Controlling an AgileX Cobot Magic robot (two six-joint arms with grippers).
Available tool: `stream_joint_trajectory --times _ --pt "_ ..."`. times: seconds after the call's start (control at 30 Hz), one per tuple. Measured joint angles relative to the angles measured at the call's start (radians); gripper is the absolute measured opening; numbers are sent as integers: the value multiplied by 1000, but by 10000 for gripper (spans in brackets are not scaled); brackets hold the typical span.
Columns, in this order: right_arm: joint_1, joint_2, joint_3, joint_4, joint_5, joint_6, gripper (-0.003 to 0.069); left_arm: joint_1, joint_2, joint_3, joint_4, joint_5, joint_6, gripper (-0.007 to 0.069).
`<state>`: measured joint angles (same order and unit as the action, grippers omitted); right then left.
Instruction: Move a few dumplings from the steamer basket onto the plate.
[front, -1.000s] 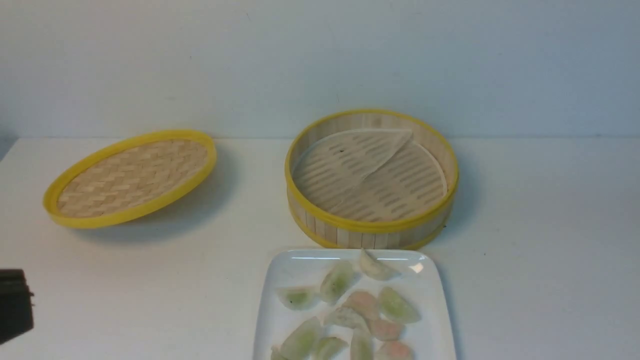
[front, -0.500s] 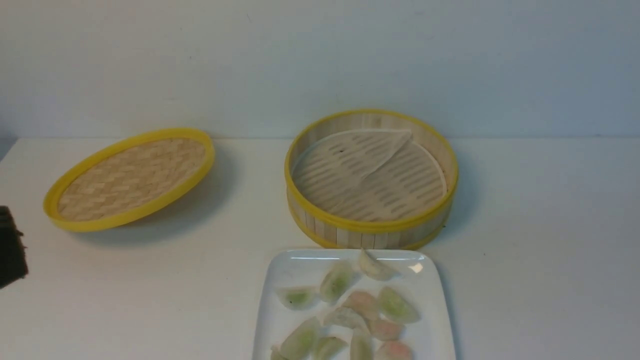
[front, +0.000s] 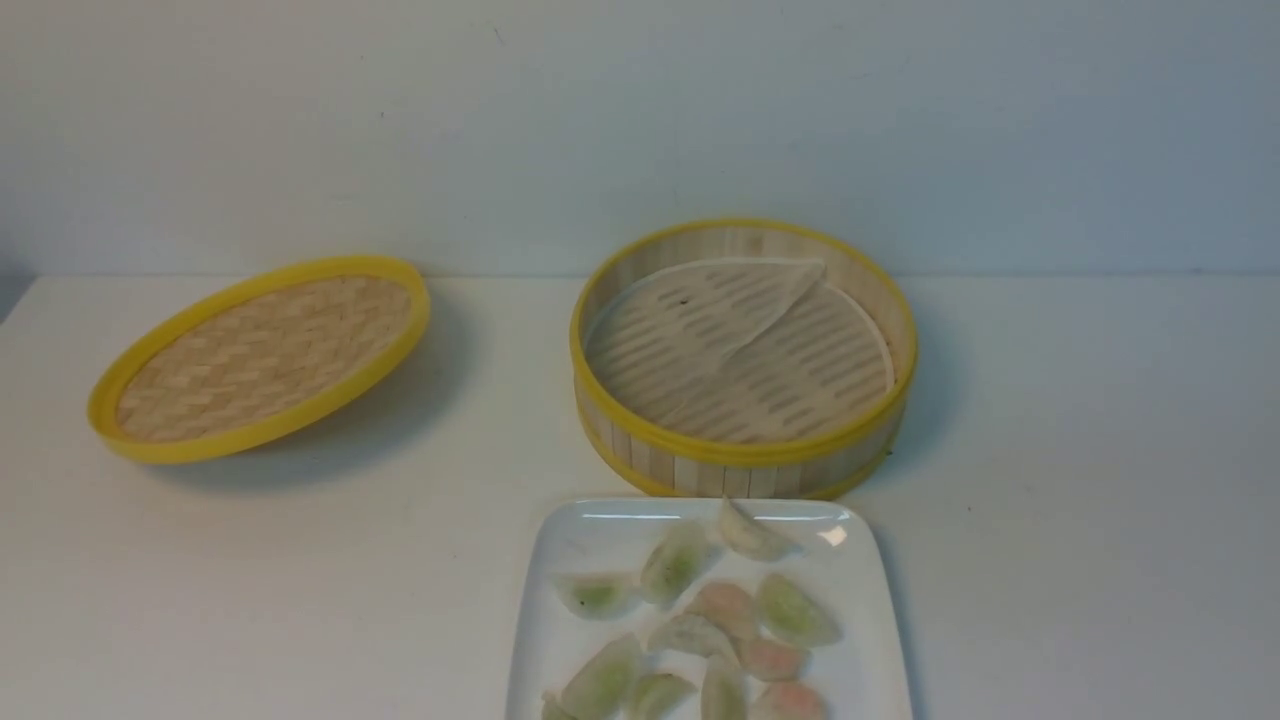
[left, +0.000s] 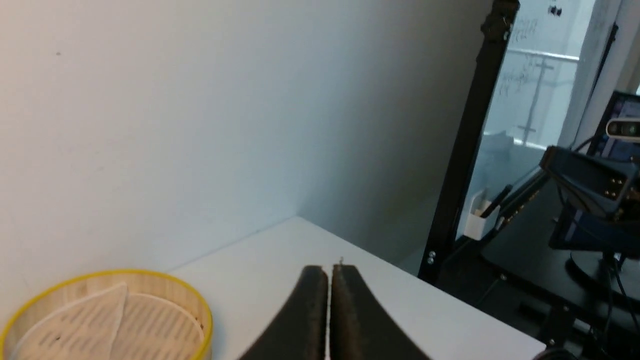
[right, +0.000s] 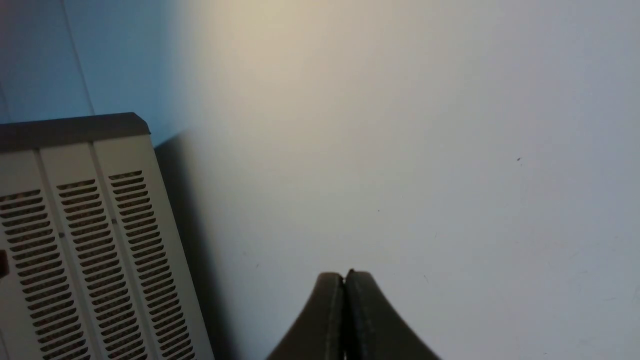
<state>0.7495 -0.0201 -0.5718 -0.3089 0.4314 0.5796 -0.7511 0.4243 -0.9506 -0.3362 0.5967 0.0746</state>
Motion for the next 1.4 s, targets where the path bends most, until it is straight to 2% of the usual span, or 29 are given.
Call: stream_joint_trajectory --times 0.63,0.93,1.0,1.13,1.17,1.27,1.4 --pt "0 0 0 -1 0 0 -15 0 1 20 7 -31 19 -6" --pt "0 0 0 -1 0 0 -15 8 -22 142 233 -51 61 -6" --pt "0 0 0 -1 0 0 -15 46 -58 228 252 -72 61 -6" --pt "0 0 0 -1 0 0 -15 222 -166 435 242 -163 60 -6" --pt "0 0 0 -1 0 0 -15 233 -172 459 240 -168 58 -6" --pt "0 0 0 -1 0 0 -15 409 -292 649 237 -238 48 -6" --pt "0 0 0 -1 -1 0 -15 568 -425 836 237 -259 42 -6"
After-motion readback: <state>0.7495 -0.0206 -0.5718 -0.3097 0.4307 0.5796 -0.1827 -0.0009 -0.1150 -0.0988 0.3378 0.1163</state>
